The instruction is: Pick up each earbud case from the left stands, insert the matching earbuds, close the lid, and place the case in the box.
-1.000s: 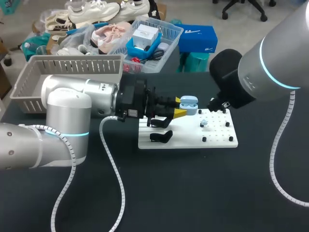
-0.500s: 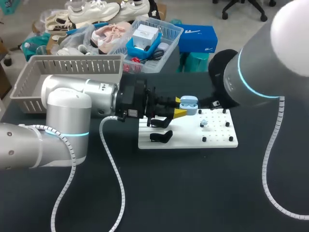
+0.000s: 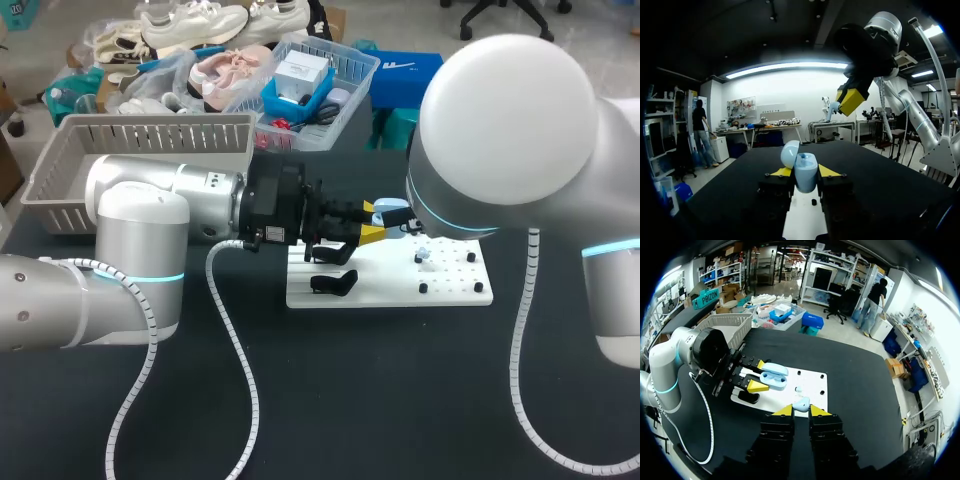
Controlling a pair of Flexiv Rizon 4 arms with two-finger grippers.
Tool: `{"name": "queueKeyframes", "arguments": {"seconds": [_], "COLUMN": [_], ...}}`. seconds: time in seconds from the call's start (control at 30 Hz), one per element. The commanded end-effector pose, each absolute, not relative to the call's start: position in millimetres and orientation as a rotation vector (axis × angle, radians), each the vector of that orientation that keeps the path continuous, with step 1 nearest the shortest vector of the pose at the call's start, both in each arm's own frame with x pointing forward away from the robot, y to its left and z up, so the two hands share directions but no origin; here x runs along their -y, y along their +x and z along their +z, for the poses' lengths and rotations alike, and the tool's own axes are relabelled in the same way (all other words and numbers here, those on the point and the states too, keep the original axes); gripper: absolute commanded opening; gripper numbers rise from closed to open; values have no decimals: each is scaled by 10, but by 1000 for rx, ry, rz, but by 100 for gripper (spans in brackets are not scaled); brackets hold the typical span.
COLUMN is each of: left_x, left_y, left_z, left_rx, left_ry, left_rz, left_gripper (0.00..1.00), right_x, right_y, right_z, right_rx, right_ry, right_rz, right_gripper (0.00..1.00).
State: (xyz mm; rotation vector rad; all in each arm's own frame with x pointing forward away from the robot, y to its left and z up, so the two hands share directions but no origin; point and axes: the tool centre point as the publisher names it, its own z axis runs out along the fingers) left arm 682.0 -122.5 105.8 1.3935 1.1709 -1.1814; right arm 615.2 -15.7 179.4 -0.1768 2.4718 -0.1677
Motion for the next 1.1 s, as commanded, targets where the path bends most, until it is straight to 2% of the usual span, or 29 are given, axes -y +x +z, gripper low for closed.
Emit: {"name": "queueKeyframes", "arguments": {"seconds": [0.03,0.3,0.5,1.1], "left_x": [1224,1224,1224,1224], "left_y": [6821,6821,6821,6821], "left_z": [1054,1054,1054,1054], "left_rx": [-1170,-1170,-1170,-1170], "left_ry": [1393,1393,1393,1393], "left_rz": [-1181,-1181,-1181,-1181], "left_gripper": [0,0,0,0], "right_x": [153,153,12,-105], "right_y": [6145,6145,6127,6166], "right_z": [1788,1788,1798,1787], "right_rx": [-2468,-2468,-2565,-2635], "right_ry": [-174,-174,15,118], "right_rz": [-170,-170,-51,-114], "right_gripper": [0,0,0,0]}}
